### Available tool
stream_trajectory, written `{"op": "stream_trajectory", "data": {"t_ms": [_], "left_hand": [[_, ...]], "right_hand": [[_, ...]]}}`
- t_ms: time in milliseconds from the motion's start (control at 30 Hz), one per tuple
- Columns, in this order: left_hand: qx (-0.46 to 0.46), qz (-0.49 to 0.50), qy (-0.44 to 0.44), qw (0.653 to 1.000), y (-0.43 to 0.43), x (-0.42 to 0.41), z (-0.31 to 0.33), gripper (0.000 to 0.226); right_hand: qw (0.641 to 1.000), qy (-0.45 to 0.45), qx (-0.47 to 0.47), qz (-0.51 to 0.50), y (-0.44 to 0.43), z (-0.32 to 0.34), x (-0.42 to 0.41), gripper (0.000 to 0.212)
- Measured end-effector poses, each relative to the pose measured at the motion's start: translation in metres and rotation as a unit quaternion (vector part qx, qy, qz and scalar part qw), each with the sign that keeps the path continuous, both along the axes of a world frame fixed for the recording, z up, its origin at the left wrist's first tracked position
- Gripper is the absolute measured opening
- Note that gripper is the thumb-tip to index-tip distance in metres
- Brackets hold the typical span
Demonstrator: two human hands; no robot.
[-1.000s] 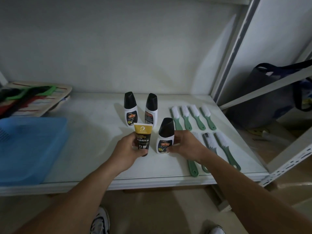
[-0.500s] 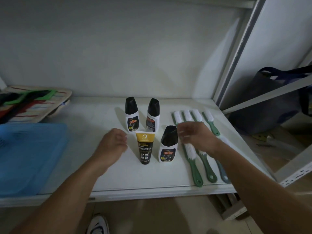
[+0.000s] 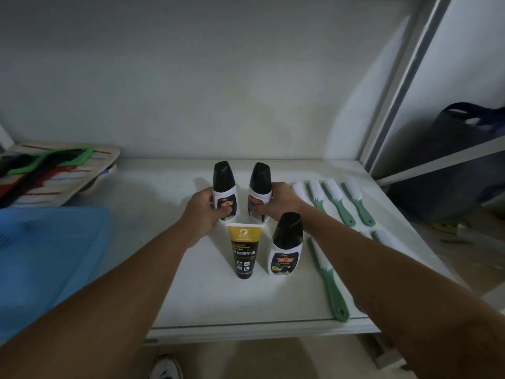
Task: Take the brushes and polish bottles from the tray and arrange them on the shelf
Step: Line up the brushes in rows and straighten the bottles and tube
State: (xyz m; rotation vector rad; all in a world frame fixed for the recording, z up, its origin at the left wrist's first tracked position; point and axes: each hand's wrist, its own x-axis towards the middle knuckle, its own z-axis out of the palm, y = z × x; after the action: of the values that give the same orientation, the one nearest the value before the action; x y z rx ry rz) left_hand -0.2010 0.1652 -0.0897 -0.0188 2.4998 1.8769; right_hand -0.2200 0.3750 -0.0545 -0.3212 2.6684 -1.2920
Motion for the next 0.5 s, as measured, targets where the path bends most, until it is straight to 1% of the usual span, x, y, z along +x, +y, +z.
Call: {"op": "stream_trajectory", "data": {"t_ms": [33,100,167,267,367,433,467,500], "left_hand": [[0.014,-0.022,-0.002,1.0,0.001,0.002,0.0,0.05],[0.034,-0.063,-0.009,0.997,0.007,0.008,0.004,0.043],[0.033,-0.086,-0.012,0.996,0.011,0.011,0.003,0.038],[0.034,-0.103,-0.009,0.994,0.014,0.013,0.001,0.034],[0.033,-0.105,-0.001,0.994,0.013,0.016,0.002,0.032],[0.032,-0.109,0.002,0.993,0.014,0.017,0.004,0.029],[0.035,-0.114,0.002,0.993,0.015,0.018,0.006,0.028],[0.043,-0.118,0.0,0.992,0.016,0.018,0.008,0.026]], "right_hand": [[1.0,0.004,0.002,0.003,0.005,0.0,0.002,0.021],[1.0,0.009,-0.004,-0.006,0.017,0.002,0.009,0.022],[1.0,0.002,-0.023,-0.02,0.027,-0.001,0.014,0.022],[0.999,-0.018,-0.042,-0.021,0.037,-0.008,0.021,0.015],[0.992,-0.046,-0.114,-0.022,0.038,-0.011,0.023,0.013],[0.991,-0.045,-0.126,-0.026,0.037,-0.013,0.021,0.01],[0.99,-0.052,-0.132,-0.024,0.038,-0.013,0.021,0.01],[0.988,-0.068,-0.139,-0.016,0.04,-0.013,0.021,0.016]]}}
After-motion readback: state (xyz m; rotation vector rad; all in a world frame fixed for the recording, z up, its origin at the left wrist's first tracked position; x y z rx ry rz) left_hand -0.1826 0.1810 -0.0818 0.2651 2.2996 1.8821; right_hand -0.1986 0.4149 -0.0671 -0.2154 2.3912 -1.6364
